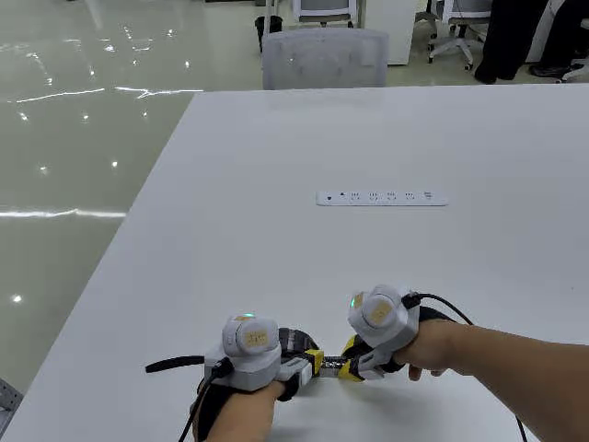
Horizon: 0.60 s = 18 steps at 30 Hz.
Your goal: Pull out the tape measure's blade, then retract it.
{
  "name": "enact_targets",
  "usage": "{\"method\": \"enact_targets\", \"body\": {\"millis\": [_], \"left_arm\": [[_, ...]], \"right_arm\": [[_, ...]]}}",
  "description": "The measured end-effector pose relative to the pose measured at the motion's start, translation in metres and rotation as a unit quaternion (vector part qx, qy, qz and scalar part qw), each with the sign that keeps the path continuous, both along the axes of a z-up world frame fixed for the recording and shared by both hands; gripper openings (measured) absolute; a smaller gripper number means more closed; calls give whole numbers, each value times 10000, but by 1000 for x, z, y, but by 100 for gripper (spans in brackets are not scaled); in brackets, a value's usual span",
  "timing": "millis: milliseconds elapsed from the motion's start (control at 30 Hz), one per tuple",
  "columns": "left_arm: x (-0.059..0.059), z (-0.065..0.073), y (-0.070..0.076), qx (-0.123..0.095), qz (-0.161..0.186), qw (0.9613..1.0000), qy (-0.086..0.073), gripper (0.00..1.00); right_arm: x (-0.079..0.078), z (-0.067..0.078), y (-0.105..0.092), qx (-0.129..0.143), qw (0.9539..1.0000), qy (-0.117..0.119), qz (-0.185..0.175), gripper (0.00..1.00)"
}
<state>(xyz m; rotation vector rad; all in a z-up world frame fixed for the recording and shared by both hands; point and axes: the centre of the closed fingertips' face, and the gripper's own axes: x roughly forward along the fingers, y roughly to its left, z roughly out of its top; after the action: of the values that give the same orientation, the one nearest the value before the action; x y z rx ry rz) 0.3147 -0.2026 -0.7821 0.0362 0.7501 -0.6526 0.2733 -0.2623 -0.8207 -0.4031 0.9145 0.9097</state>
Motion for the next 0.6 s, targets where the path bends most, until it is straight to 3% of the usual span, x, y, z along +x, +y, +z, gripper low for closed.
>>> {"method": "enact_targets", "body": {"millis": [600], "left_arm": [[0, 0, 0, -3, 17, 10000, 0, 56]], "right_arm": [[5, 1, 9, 75, 9999, -76, 49, 14]]}}
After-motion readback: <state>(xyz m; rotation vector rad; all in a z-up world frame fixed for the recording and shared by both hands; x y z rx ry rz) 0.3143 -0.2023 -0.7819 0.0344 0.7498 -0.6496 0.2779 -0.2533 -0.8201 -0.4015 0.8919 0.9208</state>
